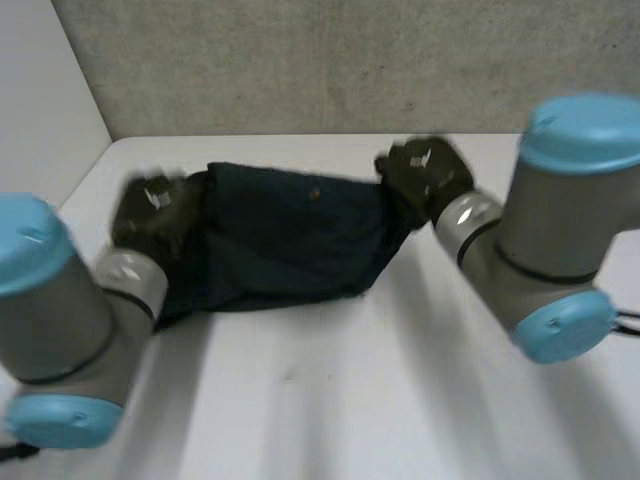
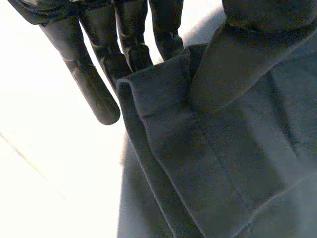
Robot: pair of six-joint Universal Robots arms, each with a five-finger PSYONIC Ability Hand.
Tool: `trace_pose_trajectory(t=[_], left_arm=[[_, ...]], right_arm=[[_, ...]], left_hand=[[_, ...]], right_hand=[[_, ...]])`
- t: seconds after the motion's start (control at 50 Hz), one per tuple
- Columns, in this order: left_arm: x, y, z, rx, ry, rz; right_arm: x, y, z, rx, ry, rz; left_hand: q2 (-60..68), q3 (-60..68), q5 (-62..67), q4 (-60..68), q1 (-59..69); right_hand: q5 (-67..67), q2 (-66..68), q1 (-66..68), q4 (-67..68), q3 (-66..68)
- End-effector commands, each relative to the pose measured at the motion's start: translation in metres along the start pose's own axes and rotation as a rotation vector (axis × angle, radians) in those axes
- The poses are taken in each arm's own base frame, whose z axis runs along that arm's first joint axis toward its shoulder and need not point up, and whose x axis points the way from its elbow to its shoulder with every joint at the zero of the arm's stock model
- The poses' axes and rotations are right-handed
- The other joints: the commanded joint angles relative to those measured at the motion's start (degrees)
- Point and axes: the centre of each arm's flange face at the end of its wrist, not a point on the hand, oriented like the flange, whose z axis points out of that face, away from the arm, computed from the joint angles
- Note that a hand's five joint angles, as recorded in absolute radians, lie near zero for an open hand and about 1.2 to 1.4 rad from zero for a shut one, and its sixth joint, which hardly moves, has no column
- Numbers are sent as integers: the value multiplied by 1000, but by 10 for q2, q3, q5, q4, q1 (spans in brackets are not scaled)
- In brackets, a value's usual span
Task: Fold the shorts.
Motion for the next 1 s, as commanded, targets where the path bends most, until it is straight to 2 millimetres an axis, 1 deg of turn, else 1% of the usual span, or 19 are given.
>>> trace_pose_trajectory(t=[0.02, 0.04, 0.1, 0.18, 0.26, 0.38, 0.54, 0.6, 0.68, 0.7, 0.72, 0.74, 0.76, 0.82, 0.84, 0.9, 0.92, 0.98, 1.0], left_arm=[[-51, -128, -35, 358, -129, -35], [-62, -152, -46, 418, -152, -46], [-79, -188, -68, 515, -188, -64], [-93, -220, -91, 610, -223, -76], [-104, -241, -111, 684, -255, -78], [-112, -253, -130, 736, -281, -79], [-110, -250, -123, 719, -276, -75], [-104, -243, -106, 682, -256, -65], [-83, -214, -55, 560, -192, -34], [-79, -207, -46, 536, -180, -26], [-71, -189, -22, 474, -160, -11], [-67, -177, -10, 438, -154, -4], [-63, -155, 15, 372, -150, 11], [-61, -122, 52, 294, -155, 28], [-56, -102, 74, 258, -151, 34], [-50, -74, 108, 232, -160, 40], [-45, -56, 129, 232, -164, 38], [-36, -33, 156, 245, -173, 41], [-29, -20, 171, 258, -173, 48]], right_arm=[[57, -99, -43, 250, 177, -138], [61, -106, -48, 267, 189, -141], [75, -133, -66, 315, 219, -150], [86, -150, -82, 328, 226, -176], [96, -163, -96, 331, 237, -214], [102, -165, -109, 285, 233, -227], [98, -164, -116, 259, 212, -221], [99, -162, -116, 240, 206, -221], [95, -148, -101, 188, 174, -214], [89, -132, -83, 138, 144, -207], [86, -123, -72, 115, 128, -205], [82, -114, -61, 88, 111, -203], [78, -102, -44, 58, 93, -199], [71, -80, -17, 16, 70, -194], [67, -63, 3, -7, 58, -190], [62, -42, 34, -8, 74, -189], [61, -28, 54, 5, 100, -189], [58, -8, 82, 43, 150, -198], [56, 5, 100, 84, 182, -203]], left_hand=[[116, 119, 143, 113, 145], [116, 119, 143, 113, 145], [116, 119, 143, 113, 145], [116, 119, 143, 113, 145], [116, 119, 143, 113, 145], [116, 119, 143, 113, 145], [116, 119, 143, 113, 145], [116, 119, 143, 113, 145], [116, 119, 143, 113, 145], [116, 119, 143, 113, 145], [116, 119, 143, 113, 145], [116, 119, 143, 113, 145], [116, 119, 143, 113, 145], [116, 119, 143, 113, 145], [116, 119, 143, 113, 145], [116, 119, 143, 113, 145], [116, 119, 143, 113, 145], [116, 119, 143, 113, 145], [116, 119, 143, 113, 145]], right_hand=[[139, 128, 239, 116, 127], [139, 128, 239, 116, 127], [139, 128, 239, 116, 127], [139, 128, 239, 116, 127], [139, 128, 239, 116, 127], [139, 128, 239, 116, 127], [139, 128, 239, 116, 127], [139, 128, 239, 116, 127], [139, 128, 239, 116, 127], [139, 128, 239, 116, 127], [139, 128, 239, 116, 127], [139, 128, 239, 116, 127], [139, 128, 239, 116, 127], [139, 128, 239, 116, 127], [139, 128, 239, 116, 127], [139, 128, 239, 116, 127], [139, 128, 239, 116, 127], [139, 128, 239, 116, 127], [139, 128, 239, 116, 127]])
